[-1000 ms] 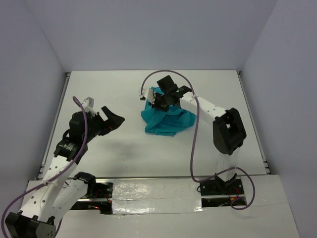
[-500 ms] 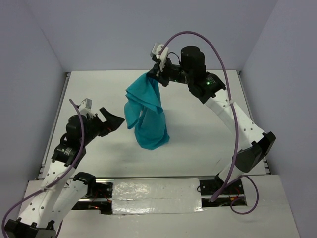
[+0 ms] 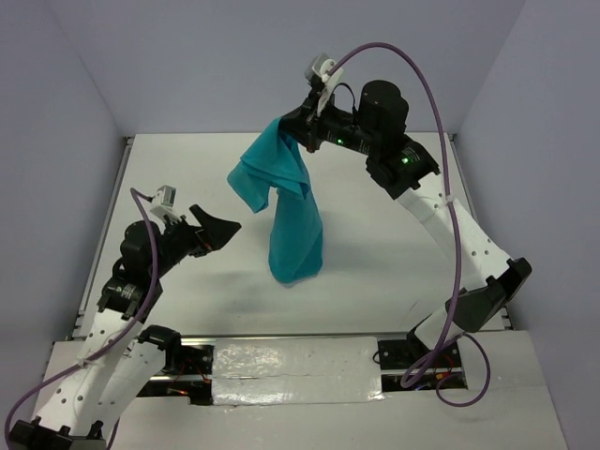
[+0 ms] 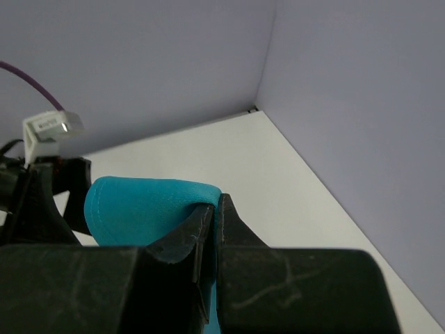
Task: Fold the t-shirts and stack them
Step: Flatten out the tshirt
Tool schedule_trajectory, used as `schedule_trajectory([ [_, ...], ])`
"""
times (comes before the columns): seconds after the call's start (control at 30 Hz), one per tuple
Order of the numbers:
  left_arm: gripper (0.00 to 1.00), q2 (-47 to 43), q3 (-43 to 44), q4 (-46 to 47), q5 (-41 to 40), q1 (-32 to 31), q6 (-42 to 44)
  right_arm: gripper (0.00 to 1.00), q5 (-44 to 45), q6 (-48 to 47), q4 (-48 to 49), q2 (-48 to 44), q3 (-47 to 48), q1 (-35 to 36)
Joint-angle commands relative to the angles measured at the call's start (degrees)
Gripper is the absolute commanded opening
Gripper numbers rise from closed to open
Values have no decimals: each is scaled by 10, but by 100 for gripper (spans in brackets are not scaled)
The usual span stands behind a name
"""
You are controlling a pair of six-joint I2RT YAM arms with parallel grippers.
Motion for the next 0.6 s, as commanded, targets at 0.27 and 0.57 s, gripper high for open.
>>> schedule_trajectory([
  [0.27,100,47,-23,221,76,-3,-42,0,-39,117,67,-35,25,-19],
  [0.57,100,99,-27,315,94,-3,-80,0,-62,147,72,-49,23,-32],
])
